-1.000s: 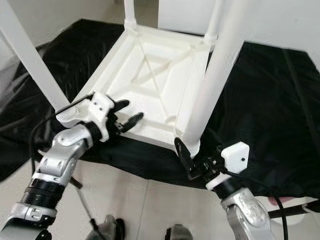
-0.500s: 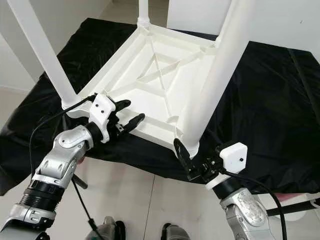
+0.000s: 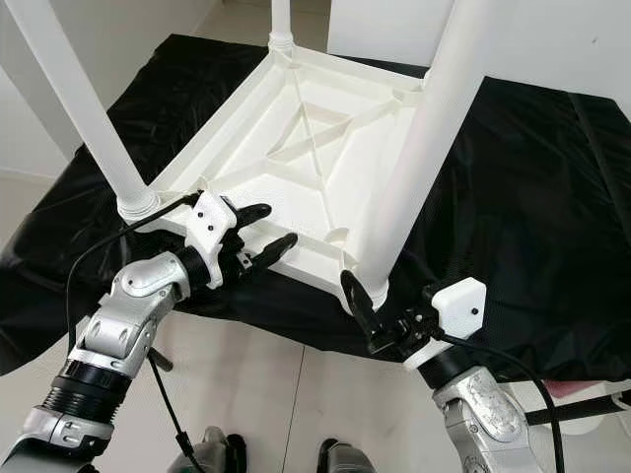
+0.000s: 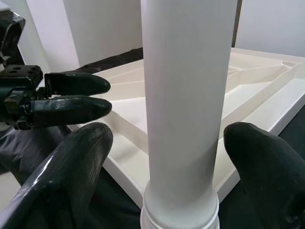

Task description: Building children table

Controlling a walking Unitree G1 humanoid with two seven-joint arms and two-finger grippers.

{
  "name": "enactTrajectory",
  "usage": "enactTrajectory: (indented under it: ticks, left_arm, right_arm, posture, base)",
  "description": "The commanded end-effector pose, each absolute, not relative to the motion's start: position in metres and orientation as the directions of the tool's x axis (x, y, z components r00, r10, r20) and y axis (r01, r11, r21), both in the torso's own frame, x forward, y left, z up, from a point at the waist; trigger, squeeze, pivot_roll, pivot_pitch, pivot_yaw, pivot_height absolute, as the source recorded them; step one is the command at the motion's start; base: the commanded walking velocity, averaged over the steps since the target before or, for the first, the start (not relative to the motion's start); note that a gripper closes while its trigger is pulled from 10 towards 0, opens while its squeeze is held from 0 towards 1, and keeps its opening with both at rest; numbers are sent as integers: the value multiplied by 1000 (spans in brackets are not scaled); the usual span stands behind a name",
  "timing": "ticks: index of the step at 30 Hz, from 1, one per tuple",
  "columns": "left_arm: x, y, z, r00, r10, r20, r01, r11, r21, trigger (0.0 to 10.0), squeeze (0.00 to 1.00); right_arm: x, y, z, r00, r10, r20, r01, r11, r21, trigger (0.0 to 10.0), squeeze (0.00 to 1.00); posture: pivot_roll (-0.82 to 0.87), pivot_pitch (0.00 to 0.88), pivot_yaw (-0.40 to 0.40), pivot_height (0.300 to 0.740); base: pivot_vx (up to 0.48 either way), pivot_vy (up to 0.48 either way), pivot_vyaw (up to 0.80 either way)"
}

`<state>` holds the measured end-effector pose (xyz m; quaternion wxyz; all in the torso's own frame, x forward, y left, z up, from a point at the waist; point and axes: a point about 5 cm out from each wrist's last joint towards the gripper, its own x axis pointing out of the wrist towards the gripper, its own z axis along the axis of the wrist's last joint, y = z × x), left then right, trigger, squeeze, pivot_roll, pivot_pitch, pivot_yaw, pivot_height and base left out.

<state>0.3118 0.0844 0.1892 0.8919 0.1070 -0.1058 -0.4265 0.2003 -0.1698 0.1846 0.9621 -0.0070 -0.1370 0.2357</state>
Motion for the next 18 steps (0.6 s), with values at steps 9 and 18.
enactTrajectory:
  ticks: [9, 18]
  left_arm:
    - [292, 72, 176, 466, -884, 33, 837, 452, 309, 10000, 0]
    - [281, 70, 172, 384, -923, 3, 851, 355, 387, 10000, 0]
  right_arm:
    - [229, -181, 183, 895, 397, 205, -378, 917, -128, 10000, 0]
    - [253, -182, 186, 888, 409, 209, -383, 911, -154, 10000, 0]
  posture:
    - [11, 169, -22, 740]
    - [28, 172, -39, 740]
  base:
    - [0, 0, 0]
    - [0, 0, 0]
